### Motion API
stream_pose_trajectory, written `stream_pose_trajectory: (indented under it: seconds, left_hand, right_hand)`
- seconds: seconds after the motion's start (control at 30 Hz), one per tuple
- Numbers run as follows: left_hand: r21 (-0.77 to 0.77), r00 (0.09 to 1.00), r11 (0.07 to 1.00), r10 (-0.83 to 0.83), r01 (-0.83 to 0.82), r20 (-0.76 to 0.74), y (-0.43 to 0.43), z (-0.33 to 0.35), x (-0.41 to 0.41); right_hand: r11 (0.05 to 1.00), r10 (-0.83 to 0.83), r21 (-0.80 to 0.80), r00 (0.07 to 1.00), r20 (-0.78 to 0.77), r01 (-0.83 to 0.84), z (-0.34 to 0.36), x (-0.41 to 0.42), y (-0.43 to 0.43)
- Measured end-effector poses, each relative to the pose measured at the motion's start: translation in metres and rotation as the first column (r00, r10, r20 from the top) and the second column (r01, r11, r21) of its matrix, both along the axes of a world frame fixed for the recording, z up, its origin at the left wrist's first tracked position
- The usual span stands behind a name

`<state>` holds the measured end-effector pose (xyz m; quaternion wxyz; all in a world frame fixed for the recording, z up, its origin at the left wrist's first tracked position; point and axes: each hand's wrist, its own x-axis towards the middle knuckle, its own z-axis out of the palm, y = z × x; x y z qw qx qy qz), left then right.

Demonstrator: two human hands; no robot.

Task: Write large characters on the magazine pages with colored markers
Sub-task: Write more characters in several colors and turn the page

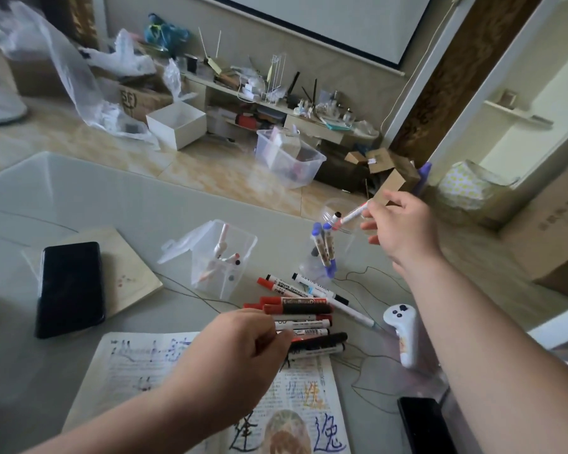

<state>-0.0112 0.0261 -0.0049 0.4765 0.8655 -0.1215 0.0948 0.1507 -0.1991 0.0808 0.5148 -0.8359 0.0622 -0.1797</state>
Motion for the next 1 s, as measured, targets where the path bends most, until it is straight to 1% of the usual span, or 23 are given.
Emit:
stream_pose_trajectory:
  seconds: [0.13, 0.2, 0.23, 0.3, 0.33, 0.4, 0.5, 0.57, 0.7, 0.87, 0.93, 1.0]
  left_hand:
    - [0.014, 1.000, 1.000, -0.004, 0.004, -0.021, 0.002, 0.000, 0.002]
    - [0.051, 0.999, 0.999, 0.001, 0.001, -0.044, 0.001, 0.002, 0.001]
    - [0.085, 0.998, 0.996, 0.007, -0.002, -0.067, 0.001, 0.003, 0.000]
    - [0.202, 0.991, 0.979, 0.033, -0.006, -0.130, 0.000, 0.007, 0.000]
    - [0.269, 0.985, 0.963, 0.047, 0.000, -0.168, -0.001, 0.007, 0.000]
    - [0.369, 0.969, 0.929, 0.061, 0.033, -0.238, -0.001, 0.006, 0.000]
    - [0.463, 0.947, 0.881, 0.063, 0.096, -0.315, -0.001, -0.002, -0.002]
    - [0.490, 0.937, 0.863, 0.064, 0.120, -0.343, -0.001, -0.007, -0.003]
    - [0.513, 0.929, 0.846, 0.064, 0.142, -0.363, -0.002, -0.014, -0.003]
    - [0.556, 0.921, 0.814, 0.075, 0.165, -0.383, -0.001, -0.017, -0.002]
    - [0.572, 0.916, 0.800, 0.071, 0.184, -0.394, 0.000, -0.018, -0.002]
    - [0.586, 0.909, 0.780, 0.058, 0.217, -0.414, 0.001, -0.020, -0.002]
  right_hand:
    - [0.996, 0.023, -0.084, 0.999, 0.044, -0.020, -0.019, -0.025, 0.002]
    - [0.987, 0.083, -0.138, 0.997, 0.005, -0.081, -0.038, -0.048, 0.004]
    - [0.980, 0.116, -0.155, 0.992, -0.043, -0.121, -0.048, -0.060, 0.005]
    - [0.965, 0.171, -0.163, 0.964, -0.203, -0.205, -0.074, -0.085, 0.005]
    - [0.952, 0.184, -0.184, 0.936, -0.301, -0.246, -0.088, -0.098, 0.005]
    - [0.903, 0.175, -0.276, 0.869, -0.462, -0.329, -0.115, -0.122, 0.002]
    - [0.845, 0.151, -0.346, 0.803, -0.576, -0.407, -0.137, -0.149, 0.005]
    - [0.836, 0.135, -0.362, 0.793, -0.593, -0.413, -0.141, -0.155, 0.010]
    - [0.832, 0.125, -0.396, 0.828, -0.547, -0.388, -0.146, -0.152, 0.018]
    - [0.773, 0.145, -0.492, 0.867, -0.478, -0.400, -0.141, -0.143, 0.027]
    - [0.738, 0.138, -0.529, 0.861, -0.489, -0.419, -0.139, -0.137, 0.030]
    - [0.709, 0.110, -0.547, 0.836, -0.538, -0.445, -0.140, -0.131, 0.033]
